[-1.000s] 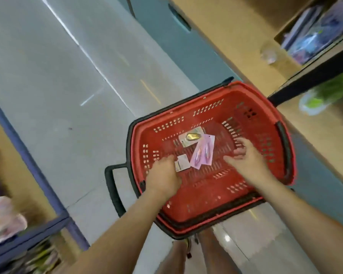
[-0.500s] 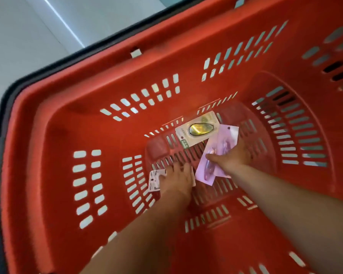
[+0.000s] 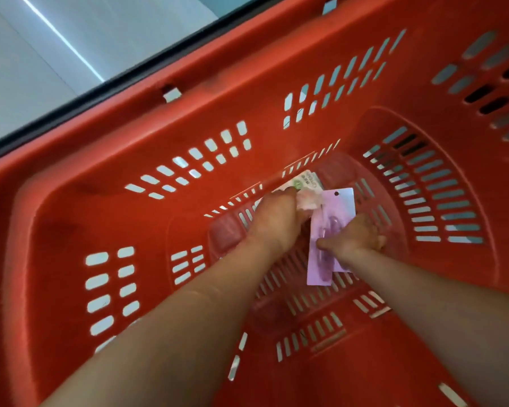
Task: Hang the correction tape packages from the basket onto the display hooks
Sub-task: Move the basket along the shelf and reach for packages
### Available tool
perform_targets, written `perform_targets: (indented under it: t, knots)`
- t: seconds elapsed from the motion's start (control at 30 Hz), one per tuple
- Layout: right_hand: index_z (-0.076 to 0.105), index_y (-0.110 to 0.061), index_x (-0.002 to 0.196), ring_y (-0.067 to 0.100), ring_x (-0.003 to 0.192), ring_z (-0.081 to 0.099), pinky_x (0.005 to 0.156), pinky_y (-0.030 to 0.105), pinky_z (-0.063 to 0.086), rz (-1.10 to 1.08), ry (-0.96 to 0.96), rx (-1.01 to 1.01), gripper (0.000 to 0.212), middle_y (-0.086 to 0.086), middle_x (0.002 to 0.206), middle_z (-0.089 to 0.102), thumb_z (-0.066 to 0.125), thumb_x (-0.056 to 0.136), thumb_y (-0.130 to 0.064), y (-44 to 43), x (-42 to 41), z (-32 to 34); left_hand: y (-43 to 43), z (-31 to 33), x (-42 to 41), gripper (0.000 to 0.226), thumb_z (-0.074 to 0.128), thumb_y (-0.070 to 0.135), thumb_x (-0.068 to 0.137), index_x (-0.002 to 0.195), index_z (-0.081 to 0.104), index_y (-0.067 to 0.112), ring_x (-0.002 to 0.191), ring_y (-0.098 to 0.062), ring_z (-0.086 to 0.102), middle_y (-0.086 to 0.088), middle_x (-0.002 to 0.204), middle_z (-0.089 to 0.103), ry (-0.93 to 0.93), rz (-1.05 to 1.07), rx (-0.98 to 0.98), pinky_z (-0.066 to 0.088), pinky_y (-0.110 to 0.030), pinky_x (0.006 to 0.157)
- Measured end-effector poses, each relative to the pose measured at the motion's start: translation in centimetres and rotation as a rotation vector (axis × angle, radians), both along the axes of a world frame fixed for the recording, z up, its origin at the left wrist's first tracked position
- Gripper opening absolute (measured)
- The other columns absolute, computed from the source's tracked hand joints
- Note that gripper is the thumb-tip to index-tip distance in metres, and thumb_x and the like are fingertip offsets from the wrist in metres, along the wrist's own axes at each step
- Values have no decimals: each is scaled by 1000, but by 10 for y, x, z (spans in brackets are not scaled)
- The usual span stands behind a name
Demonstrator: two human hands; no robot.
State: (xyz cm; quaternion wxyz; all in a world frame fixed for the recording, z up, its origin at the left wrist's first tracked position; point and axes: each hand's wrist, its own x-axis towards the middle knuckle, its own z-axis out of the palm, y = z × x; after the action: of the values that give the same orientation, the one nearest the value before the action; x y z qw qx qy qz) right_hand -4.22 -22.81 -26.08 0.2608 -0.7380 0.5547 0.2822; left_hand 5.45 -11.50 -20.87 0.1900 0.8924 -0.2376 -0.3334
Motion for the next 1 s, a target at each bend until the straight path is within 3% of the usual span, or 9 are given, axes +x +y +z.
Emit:
perform_targets:
  t: [0.17,0.27,0.33,0.4,0.5,0.63,0.77,0.9,1.0]
  knots:
    - [44,-14,134,38,130,43,103,46,41,-22,-31,18,84,11,130,57,87,67,-41,-31,-8,6,-18,-39,-1,60,47,49,99,146,37,13,140,-39,28,-19,151,33,-49,-124,163,30,-44,112]
    - [49,-10,135,37,118,57,95,41,50,-91,-104,71,76,15,129,60,87,71,-25,-40,-14,9,-9,-53,-11,65,49,48,99,151,26,16,146,-40,18,-22,158,20,-17,-120,238,31,-51,115]
    - [48,-7,136,37,112,61,88,38,52,-166,-179,103,73,17,128,60,84,73,-13,-41,-17,10,-8,-55,-14,65,48,45,99,150,25,13,149,-38,13,-20,160,14,-41,-143,217,28,-52,117]
    - [45,-7,140,38,114,60,92,46,53,-239,-230,125,80,16,130,59,84,71,-12,-42,-19,9,-13,-53,-15,60,52,36,100,149,28,11,152,-34,2,-16,164,3,-99,-215,189,19,-50,121]
    - [59,-9,127,33,102,64,87,45,56,-398,-307,195,55,13,116,66,80,77,-18,-44,-22,7,-23,-56,-13,56,50,35,100,146,29,10,152,-31,-4,-16,165,-4,-107,-280,151,14,-48,122]
    - [69,-12,109,33,92,70,88,52,57,-663,-416,377,41,11,100,73,83,75,-29,-43,-24,5,-34,-59,-17,63,56,47,94,142,36,12,142,-38,23,-19,154,25,-112,-191,122,32,-51,111]
    - [72,-14,103,33,93,72,90,53,56,-814,-499,567,29,11,97,76,82,79,-25,-35,-22,5,-34,-59,-35,55,63,46,90,132,44,16,121,-29,48,-8,129,52,-94,51,4,43,-42,96]
    - [70,-9,114,30,90,71,89,48,57,-845,-592,644,31,14,101,76,76,84,-18,-27,-20,11,-26,-56,-51,46,63,45,89,127,50,23,101,-26,66,-2,114,68,175,369,-161,56,-44,81]
    - [69,-12,118,30,96,71,80,45,59,-934,-585,774,36,14,109,74,74,85,-24,-31,-15,22,-26,-46,-57,44,63,49,81,118,59,26,96,-24,70,-1,109,71,529,805,-359,58,-51,83]
